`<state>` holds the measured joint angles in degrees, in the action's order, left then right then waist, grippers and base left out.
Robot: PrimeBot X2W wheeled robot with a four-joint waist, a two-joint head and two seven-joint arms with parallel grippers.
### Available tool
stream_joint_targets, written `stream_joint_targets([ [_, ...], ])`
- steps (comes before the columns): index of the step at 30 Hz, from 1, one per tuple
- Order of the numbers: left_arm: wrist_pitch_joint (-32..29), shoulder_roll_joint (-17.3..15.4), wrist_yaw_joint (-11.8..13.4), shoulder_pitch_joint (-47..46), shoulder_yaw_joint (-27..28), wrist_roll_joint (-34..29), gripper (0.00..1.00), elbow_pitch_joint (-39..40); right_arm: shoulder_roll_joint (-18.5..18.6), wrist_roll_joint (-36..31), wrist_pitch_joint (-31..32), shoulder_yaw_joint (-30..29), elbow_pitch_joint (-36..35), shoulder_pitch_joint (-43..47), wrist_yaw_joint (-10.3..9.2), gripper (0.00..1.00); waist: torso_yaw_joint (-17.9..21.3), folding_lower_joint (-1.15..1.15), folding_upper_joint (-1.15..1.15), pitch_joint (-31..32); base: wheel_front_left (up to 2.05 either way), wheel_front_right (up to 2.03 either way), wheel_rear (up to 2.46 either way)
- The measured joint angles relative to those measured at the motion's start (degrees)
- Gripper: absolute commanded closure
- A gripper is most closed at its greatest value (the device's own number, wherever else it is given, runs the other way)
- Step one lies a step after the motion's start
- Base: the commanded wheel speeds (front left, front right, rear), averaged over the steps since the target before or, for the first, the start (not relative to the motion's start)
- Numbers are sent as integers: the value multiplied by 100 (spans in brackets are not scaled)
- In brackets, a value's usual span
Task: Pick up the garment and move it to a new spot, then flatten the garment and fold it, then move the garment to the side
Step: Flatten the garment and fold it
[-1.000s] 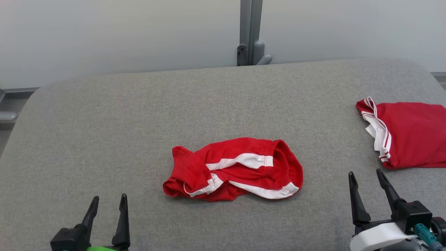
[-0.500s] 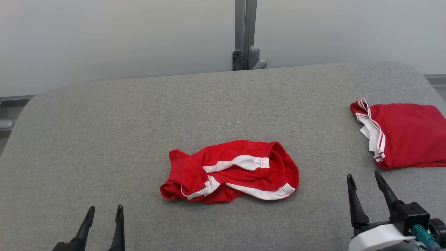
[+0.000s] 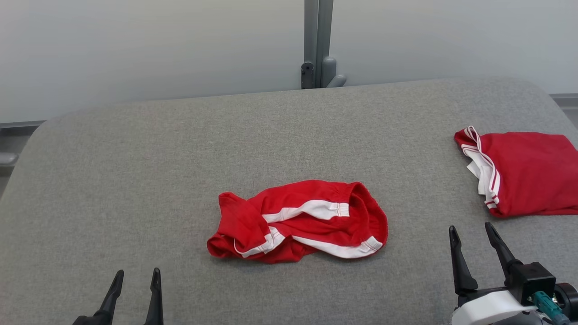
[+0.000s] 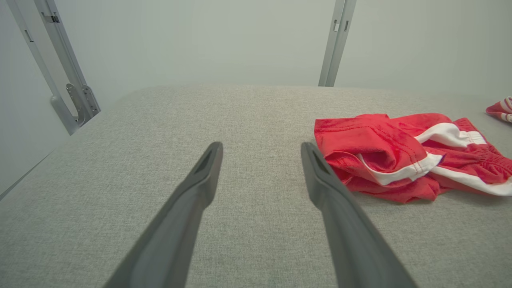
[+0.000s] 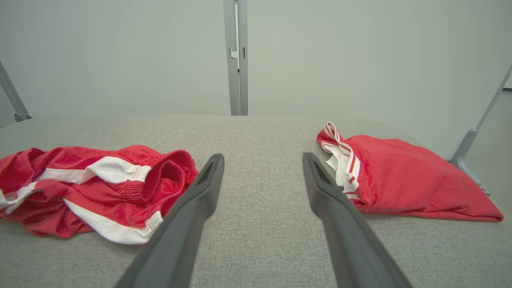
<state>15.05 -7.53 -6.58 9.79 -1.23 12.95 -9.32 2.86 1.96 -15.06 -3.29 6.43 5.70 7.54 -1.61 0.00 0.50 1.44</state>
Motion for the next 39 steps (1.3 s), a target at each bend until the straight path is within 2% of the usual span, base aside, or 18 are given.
stream_joint_targets([
  [6, 0, 57, -52, -87, -152, -226, 0, 53, 3, -18, 0, 79, -18, -40, 0, 0, 116, 0, 0, -45, 0, 0, 0],
  [14, -2, 73, -81, -1118, -1290, -380, 0, -94, 22, -18, 0, 109, -118, -192, 0, 0, 405, 0, 0, -268, 0, 0, 0],
  [21, -866, 60, -83, -2637, -2610, -318, 0, -675, 10, 51, 0, 171, -209, -519, 0, 0, 644, 0, 0, -797, 0, 0, 0],
  [27, -1511, 87, -98, -3484, -3507, -199, 0, -1080, 7, 247, 0, 212, -189, -715, 0, 0, 918, 0, 0, -1226, 0, 0, 0],
  [31, -1729, 107, -98, -3706, -3627, 120, 0, -1299, 7, 383, 0, 230, -158, -825, 0, 0, 1149, 0, 0, -1397, 0, 0, 0],
  [39, -1982, 10, -49, -3882, -3639, 134, 0, -1714, 4, 478, 0, 257, -125, -867, 0, 0, 1460, 0, 0, -1570, 0, 0, 0],
])
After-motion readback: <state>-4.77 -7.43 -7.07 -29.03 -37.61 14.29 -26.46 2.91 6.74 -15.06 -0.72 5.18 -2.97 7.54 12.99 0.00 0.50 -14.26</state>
